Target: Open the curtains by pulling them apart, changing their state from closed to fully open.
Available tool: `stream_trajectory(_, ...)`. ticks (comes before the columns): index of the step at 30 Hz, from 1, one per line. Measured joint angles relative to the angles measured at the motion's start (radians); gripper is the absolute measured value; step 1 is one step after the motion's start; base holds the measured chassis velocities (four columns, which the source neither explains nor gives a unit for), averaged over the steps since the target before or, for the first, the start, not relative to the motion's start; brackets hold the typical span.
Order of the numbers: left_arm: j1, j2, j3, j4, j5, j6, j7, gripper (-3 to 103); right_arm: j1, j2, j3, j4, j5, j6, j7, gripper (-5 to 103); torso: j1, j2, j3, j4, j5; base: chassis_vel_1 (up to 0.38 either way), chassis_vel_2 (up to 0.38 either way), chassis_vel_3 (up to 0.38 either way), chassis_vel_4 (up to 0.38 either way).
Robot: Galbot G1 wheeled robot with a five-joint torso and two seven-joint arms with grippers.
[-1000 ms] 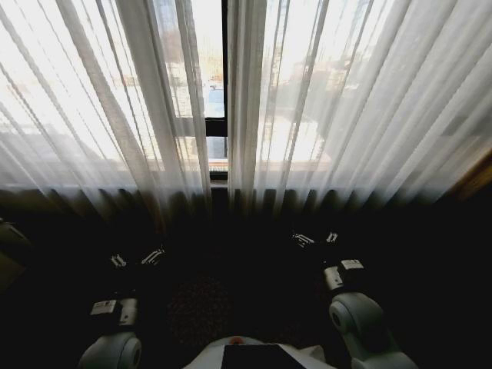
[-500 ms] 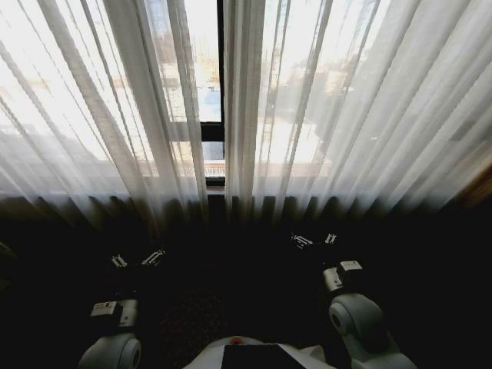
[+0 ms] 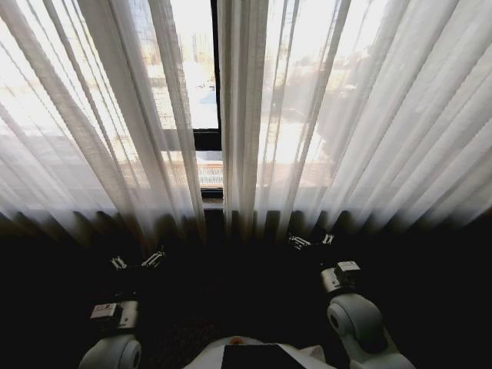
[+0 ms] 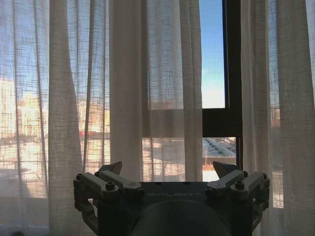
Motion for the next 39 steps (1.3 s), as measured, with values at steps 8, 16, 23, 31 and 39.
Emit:
stream_trajectory(8,0.001,0.0,-0.001,0.01,0.001,-0.013,0.0,100,0.0,0.005,-0.013,-0.008,-0.015,0.0,0.004,100,0.0,0.0,0.0,-0.0002,0.0,-0.215,0.244,0.203,-0.242)
stream_trajectory(16,0.006,-0.004,-0.002,0.019,0.003,-0.026,0.0,100,0.0,0.011,-0.04,-0.011,-0.025,0.0,0.02,100,0.0,0.0,0.0,-0.0001,0.0003,-0.235,0.204,0.25,-0.196)
stream_trajectory(23,0.007,-0.001,-0.001,0.016,0.003,-0.028,0.002,100,0.004,0.02,-0.061,-0.013,-0.05,-0.002,0.037,100,0.001,0.0,0.0,0.0001,0.0,-0.19,0.178,0.193,-0.161)
stream_trajectory(31,0.007,0.002,0.003,0.015,0.002,-0.028,0.002,100,-0.004,0.029,-0.063,-0.023,-0.102,0.042,0.037,100,0.0,0.0,0.0,-0.0002,-0.0002,-0.013,0.025,0.015,-0.031)
stream_trajectory(39,0.009,0.005,-0.005,0.015,-0.004,-0.033,0.002,100,-0.005,0.035,-0.07,-0.027,-0.11,0.055,0.036,100,0.0,0.0,0.0,0.0,-0.0001,0.003,0.007,0.0,-0.003)
